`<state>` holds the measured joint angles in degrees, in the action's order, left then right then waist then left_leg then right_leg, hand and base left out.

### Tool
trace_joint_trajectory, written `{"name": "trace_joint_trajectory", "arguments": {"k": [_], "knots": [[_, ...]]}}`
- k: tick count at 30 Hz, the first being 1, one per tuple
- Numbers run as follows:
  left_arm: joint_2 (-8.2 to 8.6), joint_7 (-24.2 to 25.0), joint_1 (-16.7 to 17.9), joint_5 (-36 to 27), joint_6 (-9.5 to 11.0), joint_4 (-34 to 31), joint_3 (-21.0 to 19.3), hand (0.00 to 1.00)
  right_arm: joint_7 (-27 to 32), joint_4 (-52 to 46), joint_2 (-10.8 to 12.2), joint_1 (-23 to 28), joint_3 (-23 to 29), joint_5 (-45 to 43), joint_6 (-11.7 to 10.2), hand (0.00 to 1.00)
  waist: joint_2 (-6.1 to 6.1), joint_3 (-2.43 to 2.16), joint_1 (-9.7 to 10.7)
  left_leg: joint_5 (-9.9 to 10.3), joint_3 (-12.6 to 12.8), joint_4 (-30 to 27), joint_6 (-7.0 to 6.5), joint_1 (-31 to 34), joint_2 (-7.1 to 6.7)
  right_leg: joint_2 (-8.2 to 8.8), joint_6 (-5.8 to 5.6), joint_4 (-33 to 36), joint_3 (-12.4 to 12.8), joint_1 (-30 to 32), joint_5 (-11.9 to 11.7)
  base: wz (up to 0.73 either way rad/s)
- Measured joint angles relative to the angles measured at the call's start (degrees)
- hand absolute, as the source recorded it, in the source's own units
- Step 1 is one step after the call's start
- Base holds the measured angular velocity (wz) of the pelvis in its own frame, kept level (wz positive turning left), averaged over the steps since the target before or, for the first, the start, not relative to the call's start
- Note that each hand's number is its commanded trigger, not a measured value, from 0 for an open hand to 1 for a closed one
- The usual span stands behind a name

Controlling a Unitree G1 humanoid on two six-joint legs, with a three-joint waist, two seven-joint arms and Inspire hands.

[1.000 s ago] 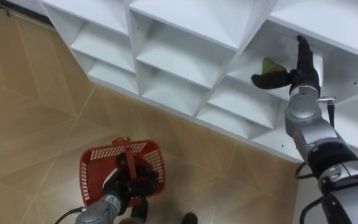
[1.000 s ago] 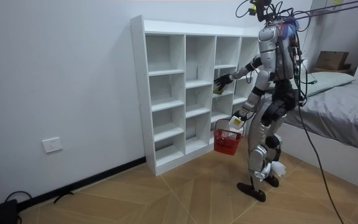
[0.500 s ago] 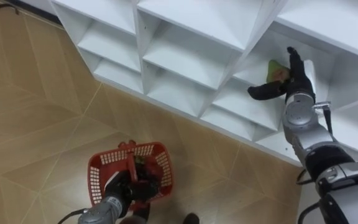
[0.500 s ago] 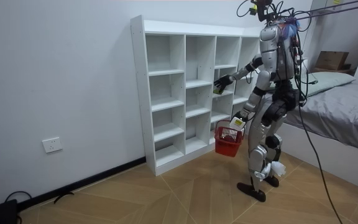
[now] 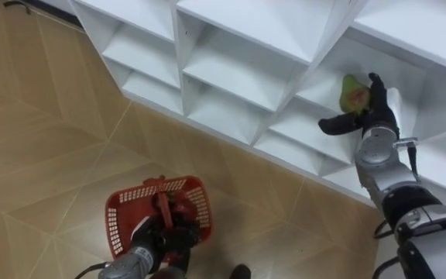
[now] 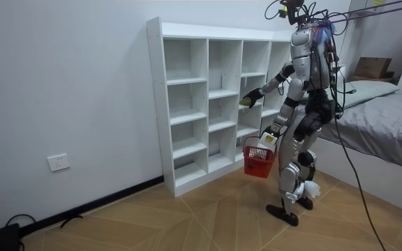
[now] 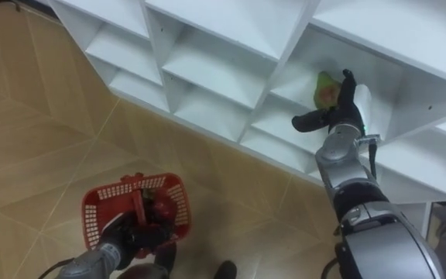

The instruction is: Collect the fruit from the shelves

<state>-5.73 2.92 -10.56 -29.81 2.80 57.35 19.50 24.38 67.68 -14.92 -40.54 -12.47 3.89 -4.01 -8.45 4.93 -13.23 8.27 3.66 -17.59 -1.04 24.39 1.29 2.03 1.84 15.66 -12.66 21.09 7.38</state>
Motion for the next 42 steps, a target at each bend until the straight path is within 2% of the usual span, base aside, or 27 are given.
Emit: {"name": "trace_joint_trajectory", "arguments": {"k": [7, 8, 11, 12, 14, 26, 42], "knots": [[-0.16, 0.1, -0.2, 0.0, 0.0, 0.0, 0.1, 1.0, -0.2, 1.2, 0.0, 0.0, 0.2, 0.0, 0.0, 0.02, 0.0, 0.0, 0.6, 0.0, -0.2, -0.4, -0.01, 0.0, -0.05, 0.01, 0.0, 0.2, -0.1, -0.1, 0.0, 0.0], [-0.13, 0.1, -0.2, 0.0, 0.0, 0.0, 0.5, 1.0, -0.2, 1.2, 0.0, 0.0, 0.2, 0.1, 0.0, 0.38, 0.0, 0.0, 0.6, 0.0, -0.4, -0.6, -0.01, 0.1, -0.05, -0.01, 0.0, 0.2, -0.1, -0.2, 0.0, 0.04], [-0.24, 0.1, -0.3, 0.0, 0.0, 0.0, 1.1, 1.0, -0.2, 1.2, 0.0, 0.0, 0.2, 0.1, 0.0, 0.89, 0.0, 0.0, 0.7, 0.0, -0.7, -0.9, 0.0, 0.3, -0.03, 0.0, 0.01, 0.2, -0.3, -0.3, 0.0, 0.04], [-0.3, 0.1, -0.3, 0.0, 0.0, 0.1, 1.1, 1.0, -0.2, 1.1, 0.0, -0.1, 0.3, 0.0, 0.0, 0.97, 0.0, 0.0, 0.7, 0.0, -0.7, -0.9, -0.01, 0.3, 0.0, 0.05, 0.02, 0.2, -0.3, -0.3, 0.0, 0.0], [-0.33, 0.1, -0.2, 0.0, 0.0, 0.1, 1.2, 1.0, -0.1, 1.1, 0.0, -0.2, 0.3, 0.0, 0.0, 1.0, 0.0, 0.0, 0.7, 0.0, -0.7, -0.9, -0.03, 0.3, 0.02, 0.1, 0.01, 0.2, -0.4, -0.3, 0.0, 0.0], [-0.69, 0.1, 0.1, 0.1, 0.0, 0.2, 1.5, 1.0, 1.1, 0.9, -0.8, -1.0, 0.3, 0.1, -0.2, 1.0, 0.1, -0.05, 0.4, -0.1, -1.5, -0.9, -0.1, 0.7, -0.06, 0.36, 0.01, 0.1, -1.7, -0.3, 0.0, 0.03], [-0.54, 0.1, 0.2, 0.1, -0.3, 0.4, 1.5, 1.0, 2.4, -0.7, -0.8, -1.0, 0.3, 0.2, -0.2, 1.0, 0.57, -0.25, 0.3, -0.1, -1.4, -1.1, -0.12, 1.1, -0.02, 0.36, 0.01, 0.1, -1.6, -0.1, 0.0, 0.0]]}}
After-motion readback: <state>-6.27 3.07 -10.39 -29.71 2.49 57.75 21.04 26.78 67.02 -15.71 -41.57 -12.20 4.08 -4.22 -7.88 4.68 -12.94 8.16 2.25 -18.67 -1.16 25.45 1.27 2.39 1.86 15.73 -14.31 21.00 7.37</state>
